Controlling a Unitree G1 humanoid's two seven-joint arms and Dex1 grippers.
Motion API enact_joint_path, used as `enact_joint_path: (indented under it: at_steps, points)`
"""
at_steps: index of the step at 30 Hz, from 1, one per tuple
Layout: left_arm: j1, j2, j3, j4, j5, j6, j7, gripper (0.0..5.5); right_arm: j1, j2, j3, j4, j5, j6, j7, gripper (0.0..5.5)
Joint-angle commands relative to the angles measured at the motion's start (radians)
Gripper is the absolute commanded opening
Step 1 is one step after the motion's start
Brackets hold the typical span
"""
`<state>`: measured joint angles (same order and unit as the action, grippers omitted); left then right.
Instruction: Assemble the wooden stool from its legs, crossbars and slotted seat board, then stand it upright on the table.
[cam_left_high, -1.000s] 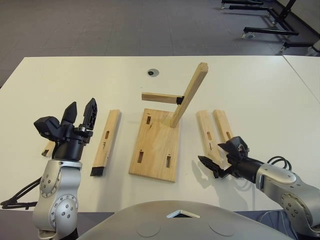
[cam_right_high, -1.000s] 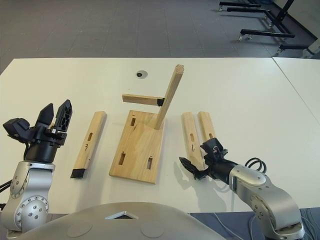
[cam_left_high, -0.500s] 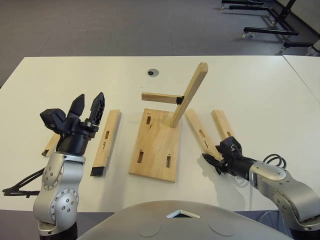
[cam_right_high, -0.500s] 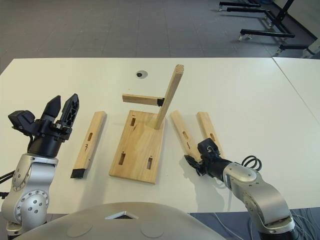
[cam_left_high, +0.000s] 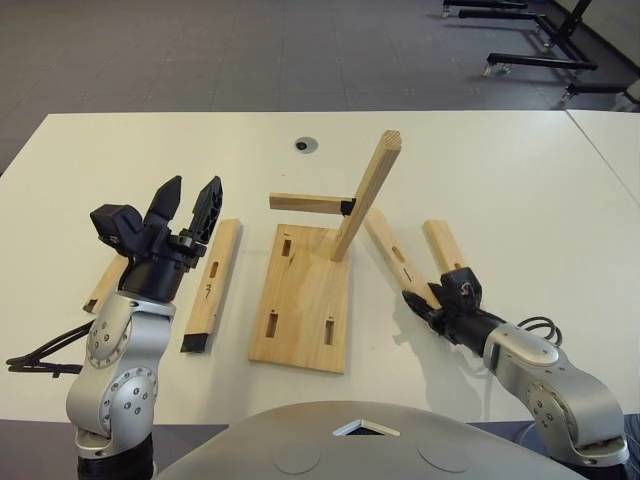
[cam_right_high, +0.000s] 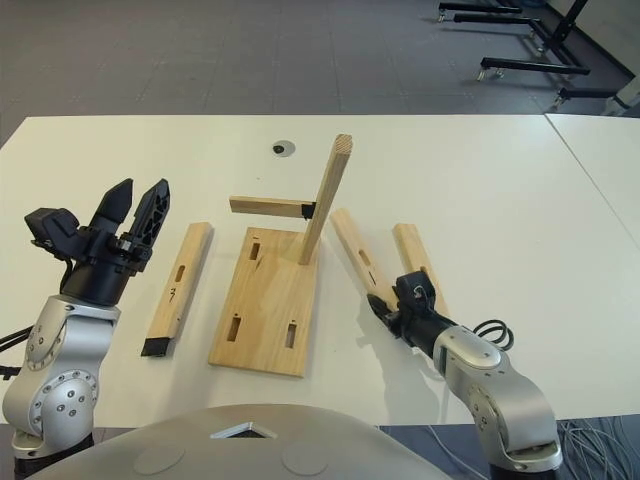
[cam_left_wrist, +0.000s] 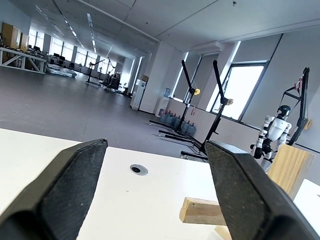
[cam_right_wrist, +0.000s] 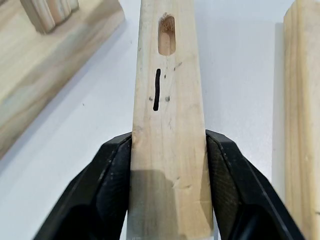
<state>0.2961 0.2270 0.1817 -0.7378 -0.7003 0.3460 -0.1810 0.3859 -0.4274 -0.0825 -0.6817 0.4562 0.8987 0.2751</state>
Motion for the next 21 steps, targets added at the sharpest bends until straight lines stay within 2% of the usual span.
enact_joint_path:
  at_steps: [1,4,7,11,15,19,21]
  points:
    - [-0.054,0.030,0.024,0.034,-0.013,0.013,-0.013,3.59,-0.327,0.145,-0.102,0.116,0.123,-0.012,-0.066,2.02]
    - [-0.122,0.050,0.066,0.058,-0.074,0.009,-0.042,3.59,-0.603,0.184,-0.228,0.200,0.249,-0.072,-0.082,2.02]
    - [-0.216,0.085,0.099,0.068,-0.181,0.015,-0.093,3.59,-0.818,0.119,-0.321,0.328,0.349,-0.140,0.013,2.02]
    - [-0.339,0.168,0.106,0.081,-0.341,0.064,-0.195,3.59,-0.981,0.038,-0.377,0.381,0.512,-0.145,0.138,2.02]
    - [-0.413,0.284,0.078,0.076,-0.466,0.147,-0.352,3.59,-1.011,-0.049,-0.288,0.254,0.677,-0.068,0.294,2.02]
    - [-0.455,0.326,0.040,0.079,-0.505,0.181,-0.440,3.59,-0.909,-0.077,-0.106,0.152,0.609,-0.084,0.404,2.02]
    - [-0.492,0.314,0.009,0.079,-0.508,0.193,-0.409,3.59,-0.868,-0.082,-0.037,0.131,0.561,-0.116,0.451,2.02]
